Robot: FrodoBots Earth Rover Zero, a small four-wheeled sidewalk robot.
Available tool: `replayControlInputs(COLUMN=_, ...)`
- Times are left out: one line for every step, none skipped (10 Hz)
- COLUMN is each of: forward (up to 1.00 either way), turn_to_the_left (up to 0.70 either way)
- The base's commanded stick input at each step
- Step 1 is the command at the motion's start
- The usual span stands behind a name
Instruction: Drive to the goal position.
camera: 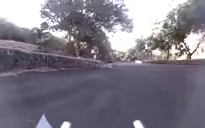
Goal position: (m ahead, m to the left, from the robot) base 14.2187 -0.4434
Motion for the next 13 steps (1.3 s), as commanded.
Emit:
replayControlInputs(forward=0.67, turn_to_the_left=0.02)
replayControlInputs(forward=0.67, turn_to_the_left=0.02)
replayControlInputs(forward=0.67, turn_to_the_left=0.02)
replayControlInputs(forward=0.67, turn_to_the_left=0.01)
replayControlInputs(forward=0.67, turn_to_the_left=0.00)
replayControlInputs(forward=0.67, turn_to_the_left=-0.25)
replayControlInputs(forward=0.67, turn_to_the_left=-0.21)
replayControlInputs(forward=0.67, turn_to_the_left=-0.17)
replayControlInputs(forward=0.67, turn_to_the_left=0.02)
replayControlInputs(forward=0.67, turn_to_the_left=0.02)
replayControlInputs(forward=0.67, turn_to_the_left=0.02)
replayControlInputs(forward=0.67, turn_to_the_left=0.02)
replayControlInputs(forward=0.67, turn_to_the_left=0.02)
